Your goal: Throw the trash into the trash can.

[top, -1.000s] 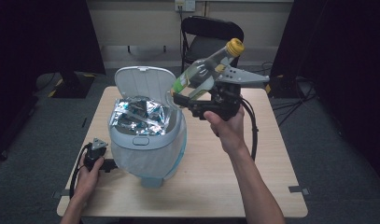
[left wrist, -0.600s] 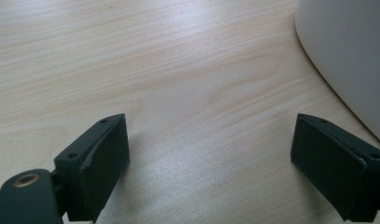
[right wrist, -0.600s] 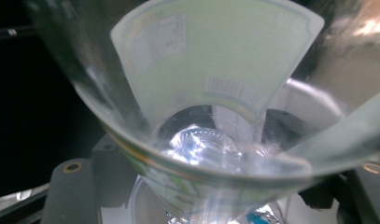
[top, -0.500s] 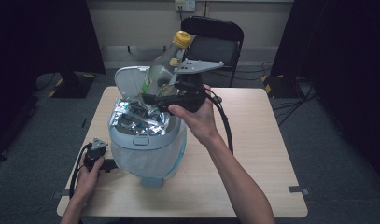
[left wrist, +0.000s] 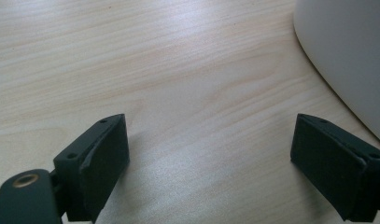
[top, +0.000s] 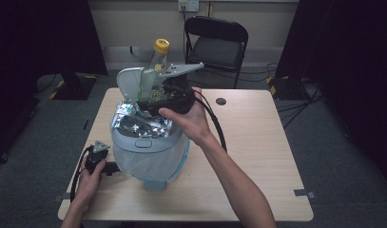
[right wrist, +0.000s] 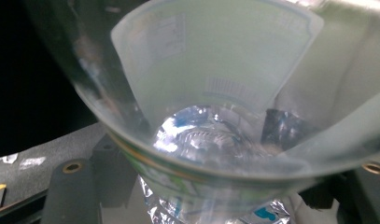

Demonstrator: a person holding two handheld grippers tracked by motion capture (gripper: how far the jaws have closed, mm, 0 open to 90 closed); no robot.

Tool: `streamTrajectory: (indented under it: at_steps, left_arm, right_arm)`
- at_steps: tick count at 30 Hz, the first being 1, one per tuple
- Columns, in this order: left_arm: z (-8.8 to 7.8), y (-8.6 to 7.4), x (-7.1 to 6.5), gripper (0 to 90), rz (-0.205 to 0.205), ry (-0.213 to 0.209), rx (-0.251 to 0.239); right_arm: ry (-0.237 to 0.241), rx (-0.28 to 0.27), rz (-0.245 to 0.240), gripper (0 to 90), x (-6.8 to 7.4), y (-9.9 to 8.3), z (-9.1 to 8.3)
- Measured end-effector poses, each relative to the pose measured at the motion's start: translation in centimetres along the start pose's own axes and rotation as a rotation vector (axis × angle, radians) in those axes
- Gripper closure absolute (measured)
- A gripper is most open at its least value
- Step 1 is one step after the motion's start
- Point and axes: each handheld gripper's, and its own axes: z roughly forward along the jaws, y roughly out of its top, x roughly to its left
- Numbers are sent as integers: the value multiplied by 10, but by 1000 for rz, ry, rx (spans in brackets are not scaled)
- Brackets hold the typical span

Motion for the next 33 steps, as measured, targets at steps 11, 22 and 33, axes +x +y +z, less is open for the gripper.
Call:
streamTrajectory:
  at_steps: [11,22,33]
  left_arm:
    - [0,0,0,111,-1,0,-1]
    - [0,0,0,111,-1,0,-1]
    - [0,0,0,111,-1,0,-1]
  right_arm:
    - [-22,56,-12,275,-3,3,8]
    - [-16,115,-21,275,-1,2,18]
    - [-23,127,-23,500,-3,-3,22]
